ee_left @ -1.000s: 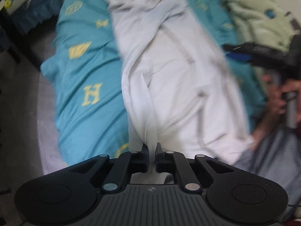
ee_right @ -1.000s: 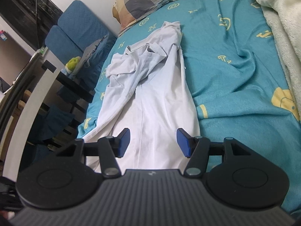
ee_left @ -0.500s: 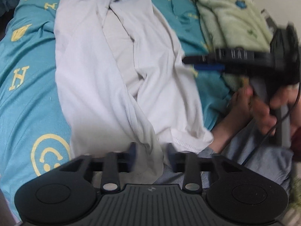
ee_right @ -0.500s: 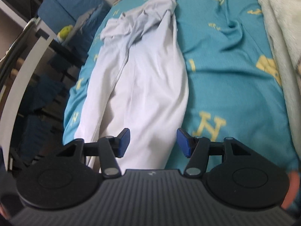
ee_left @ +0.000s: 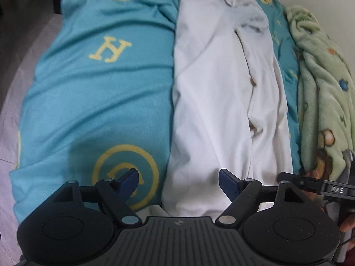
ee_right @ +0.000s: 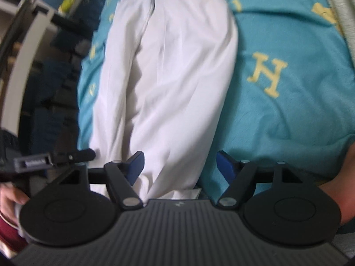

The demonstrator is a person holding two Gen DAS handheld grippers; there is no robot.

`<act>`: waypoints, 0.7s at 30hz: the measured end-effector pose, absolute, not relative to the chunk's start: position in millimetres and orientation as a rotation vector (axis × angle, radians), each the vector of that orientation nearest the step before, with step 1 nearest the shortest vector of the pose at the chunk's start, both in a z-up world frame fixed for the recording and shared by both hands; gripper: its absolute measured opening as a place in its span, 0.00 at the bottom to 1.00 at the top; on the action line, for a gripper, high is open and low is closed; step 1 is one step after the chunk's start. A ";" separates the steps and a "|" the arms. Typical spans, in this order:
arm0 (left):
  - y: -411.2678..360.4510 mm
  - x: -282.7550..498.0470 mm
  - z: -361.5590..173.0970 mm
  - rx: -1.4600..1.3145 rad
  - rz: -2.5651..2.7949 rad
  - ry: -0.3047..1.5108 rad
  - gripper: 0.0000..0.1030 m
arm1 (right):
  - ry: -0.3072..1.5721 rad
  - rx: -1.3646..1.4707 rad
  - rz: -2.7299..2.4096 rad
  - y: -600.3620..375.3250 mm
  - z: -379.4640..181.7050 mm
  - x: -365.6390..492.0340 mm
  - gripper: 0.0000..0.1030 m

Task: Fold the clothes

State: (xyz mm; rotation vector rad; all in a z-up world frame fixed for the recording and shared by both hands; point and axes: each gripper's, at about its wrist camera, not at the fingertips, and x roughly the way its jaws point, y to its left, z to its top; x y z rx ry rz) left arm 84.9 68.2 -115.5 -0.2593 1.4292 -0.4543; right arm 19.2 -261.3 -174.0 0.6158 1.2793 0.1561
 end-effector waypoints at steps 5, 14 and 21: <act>55.0 82.2 -129.7 -0.242 -0.597 1.584 0.69 | 1.372 0.606 0.236 -234.5 -186.6 17.4 0.72; 52.2 65.5 -97.2 -0.164 -0.645 1.526 0.12 | 1.281 0.533 0.247 -238.3 -152.9 3.9 0.20; 73.6 44.6 -22.9 -0.293 -0.623 1.340 0.10 | 1.094 0.587 0.287 -278.1 -90.6 -18.3 0.10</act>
